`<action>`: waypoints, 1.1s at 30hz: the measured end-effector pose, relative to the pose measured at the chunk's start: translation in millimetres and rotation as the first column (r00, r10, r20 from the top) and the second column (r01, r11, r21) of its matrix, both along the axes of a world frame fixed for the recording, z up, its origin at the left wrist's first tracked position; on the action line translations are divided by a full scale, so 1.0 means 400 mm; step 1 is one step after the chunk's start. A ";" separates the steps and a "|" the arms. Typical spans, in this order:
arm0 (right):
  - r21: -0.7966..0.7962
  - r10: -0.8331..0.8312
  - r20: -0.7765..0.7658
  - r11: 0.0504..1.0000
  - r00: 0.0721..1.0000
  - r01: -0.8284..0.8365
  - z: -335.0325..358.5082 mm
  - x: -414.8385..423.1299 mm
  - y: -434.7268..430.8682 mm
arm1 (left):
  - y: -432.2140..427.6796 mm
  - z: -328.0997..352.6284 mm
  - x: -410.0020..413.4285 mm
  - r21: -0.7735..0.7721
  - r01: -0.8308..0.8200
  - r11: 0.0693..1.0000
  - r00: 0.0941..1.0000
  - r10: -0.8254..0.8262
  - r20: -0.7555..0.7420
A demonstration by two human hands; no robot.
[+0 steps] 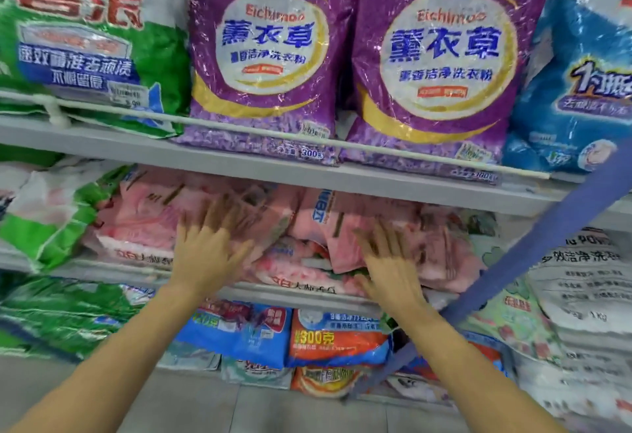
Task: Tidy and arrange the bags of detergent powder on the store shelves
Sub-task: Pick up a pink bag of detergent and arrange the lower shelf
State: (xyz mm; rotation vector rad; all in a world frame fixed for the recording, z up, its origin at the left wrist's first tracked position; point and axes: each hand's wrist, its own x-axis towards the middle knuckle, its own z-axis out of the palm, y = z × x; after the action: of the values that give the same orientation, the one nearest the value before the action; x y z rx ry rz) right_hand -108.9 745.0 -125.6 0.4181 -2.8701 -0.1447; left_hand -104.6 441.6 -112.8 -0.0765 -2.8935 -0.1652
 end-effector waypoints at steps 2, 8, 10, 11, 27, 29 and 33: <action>0.085 0.032 -0.065 0.996 0.997 -0.026 -0.023 -0.028 0.001 | -0.021 -0.031 -0.027 0.066 0.046 0.997 0.999 -0.048 0.024; 0.180 0.214 -0.296 0.970 0.931 -0.165 -0.050 -0.070 0.036 | -0.028 -0.059 -0.043 0.111 0.100 0.989 0.995 -0.103 0.017; 0.187 0.278 -0.351 0.956 0.894 -0.224 -0.038 -0.083 0.044 | -0.027 -0.061 -0.042 0.121 0.086 0.989 0.995 -0.092 0.042; 0.182 0.298 -0.363 0.952 0.883 -0.247 -0.032 -0.088 0.047 | -0.028 -0.064 -0.041 0.130 0.089 0.988 0.995 -0.095 0.041; -0.492 0.257 -0.364 0.763 0.895 -0.419 0.257 0.109 -0.022 | -0.030 -0.053 -0.040 0.145 0.118 0.982 0.985 -0.135 0.111; -0.581 0.273 -0.335 0.694 0.902 -0.425 0.292 0.146 -0.058 | -0.042 -0.041 -0.034 0.254 0.190 0.948 0.967 -0.226 0.120; -0.782 0.187 -0.276 0.527 0.943 -0.333 0.345 0.223 -0.102 | -0.116 -0.010 0.017 0.727 0.248 0.640 0.920 -0.391 0.030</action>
State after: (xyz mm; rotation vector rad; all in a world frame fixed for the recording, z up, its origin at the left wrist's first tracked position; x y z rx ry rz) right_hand -19.8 704.2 12.5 0.5768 -2.2994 1.1337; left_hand -97.6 395.2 -116.9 -0.4584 -2.7260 -1.4197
